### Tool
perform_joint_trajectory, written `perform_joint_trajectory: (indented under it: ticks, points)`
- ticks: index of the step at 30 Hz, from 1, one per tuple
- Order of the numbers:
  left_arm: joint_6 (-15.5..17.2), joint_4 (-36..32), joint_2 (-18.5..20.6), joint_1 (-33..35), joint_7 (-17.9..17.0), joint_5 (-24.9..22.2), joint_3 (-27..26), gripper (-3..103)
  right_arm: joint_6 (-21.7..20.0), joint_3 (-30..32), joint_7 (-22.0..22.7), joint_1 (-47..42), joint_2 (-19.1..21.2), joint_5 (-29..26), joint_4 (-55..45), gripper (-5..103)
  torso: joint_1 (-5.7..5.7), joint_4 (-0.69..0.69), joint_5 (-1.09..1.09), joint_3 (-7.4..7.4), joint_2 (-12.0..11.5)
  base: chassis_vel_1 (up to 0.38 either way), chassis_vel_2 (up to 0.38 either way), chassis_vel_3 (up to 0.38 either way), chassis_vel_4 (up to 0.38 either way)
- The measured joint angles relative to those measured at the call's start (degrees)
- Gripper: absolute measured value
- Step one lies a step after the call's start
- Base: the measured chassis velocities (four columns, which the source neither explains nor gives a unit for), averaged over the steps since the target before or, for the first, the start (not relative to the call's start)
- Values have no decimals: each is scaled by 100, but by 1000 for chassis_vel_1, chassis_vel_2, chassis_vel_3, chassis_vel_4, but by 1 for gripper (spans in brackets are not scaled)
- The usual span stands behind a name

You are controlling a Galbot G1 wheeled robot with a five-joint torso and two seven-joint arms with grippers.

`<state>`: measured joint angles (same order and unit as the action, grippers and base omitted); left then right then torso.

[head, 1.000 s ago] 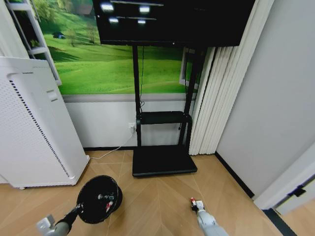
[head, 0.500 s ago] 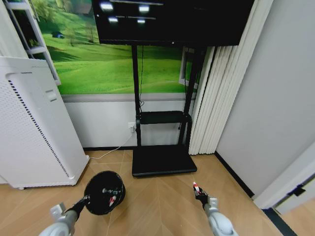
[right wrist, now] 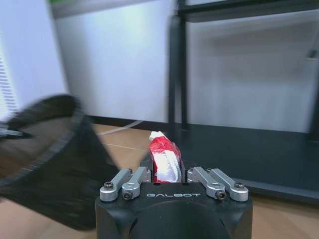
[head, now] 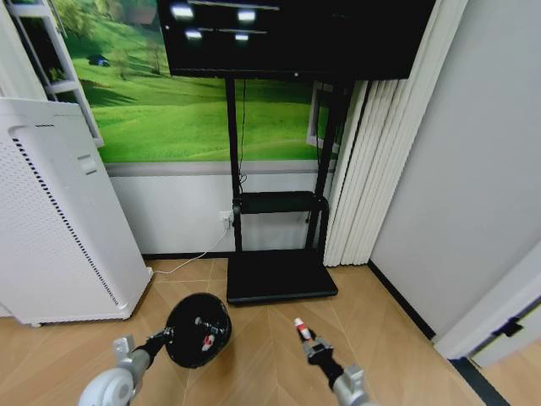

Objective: Pick up the trash bin and place the garbage on the floor into it.

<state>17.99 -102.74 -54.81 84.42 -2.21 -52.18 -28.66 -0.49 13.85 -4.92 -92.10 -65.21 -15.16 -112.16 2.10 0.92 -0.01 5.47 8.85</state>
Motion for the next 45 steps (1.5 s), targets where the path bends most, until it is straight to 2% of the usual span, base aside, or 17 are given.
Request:
perform_joint_trajectory:
  ticks: [5, 9, 13, 15, 17, 26, 33, 35, 36, 38, 39, 42, 43, 45]
  points:
    - [-45, 133, -4, -54, 83, 151, 360, 3, 293, -666, -151, 370, 374, -73, 82, 27, 0, 0, 1, 0, 0, 0, 0, 0, 0]
    - [-73, 208, -15, -101, 119, 197, 453, 3, 323, -808, -202, 487, 442, -133, 74, 27, 0, -1, 1, 0, 0, 0, 0, 0, 0]
    - [-122, 410, 35, -373, 234, 247, 785, 3, 400, -1161, -319, 758, 549, -292, 65, 27, 0, -1, 0, 1, 0, 0, 0, 0, 0]
    - [-117, 439, 74, -519, 259, 190, 917, 3, 456, -1306, -377, 880, 575, -334, 106, 27, 0, 0, 1, 1, 0, 0, 0, 0, 0]
    - [-48, 384, 164, -750, 343, -60, 1196, 3, 683, -1442, -533, 1112, 559, -339, 321, 27, 0, 0, 1, 1, 0, 0, 0, 0, 0]
    - [-62, 623, 244, -1351, 526, -108, 1898, 3, 843, -1742, -633, 1513, 480, -586, 513, 27, 0, 0, 2, 1, 0, 0, 0, 0, 0]
    - [-62, 772, 194, -1515, 524, -104, 2041, 3, 841, -1893, -627, 1610, 529, -683, 446, 27, 0, 0, 1, 1, 0, 0, 0, 0, 0]
    - [-59, 748, 193, -1513, 524, -109, 2041, 3, 840, -1919, -608, 1623, 525, -679, 463, 24, 0, 0, 1, 1, 0, 0, 0, 0, 0]
    - [-58, 720, 193, -1499, 524, -109, 2033, 3, 840, -1945, -573, 1636, 499, -670, 490, 27, 0, 0, 1, 1, 0, 0, 0, 0, 0]
    - [-56, 699, 189, -1479, 524, -109, 2017, 3, 841, -1958, -558, 1645, 470, -653, 513, 27, 0, 0, 1, 1, 0, 0, 0, 0, 0]
    - [-48, 661, 173, -1422, 523, -109, 1968, 3, 849, -1978, -530, 1658, 424, -615, 559, 38, 0, 0, 1, 1, 0, 0, 0, 0, 0]
    - [-33, 588, 169, -1317, 523, -109, 1896, 3, 865, -2006, -472, 1665, 393, -597, 594, 38, 0, 0, 1, 1, 0, 0, 0, 0, 0]
    - [-19, 531, 176, -1247, 523, -109, 1852, 3, 882, -2007, -440, 1672, 387, -592, 610, 54, 0, 0, 1, 1, 0, 0, 0, 0, 0]
    - [-4, 484, 183, -1193, 523, -109, 1813, 3, 892, -2002, -423, 1675, 385, -594, 617, 54, 0, 0, 1, 1, 0, 0, 0, 0, 0]
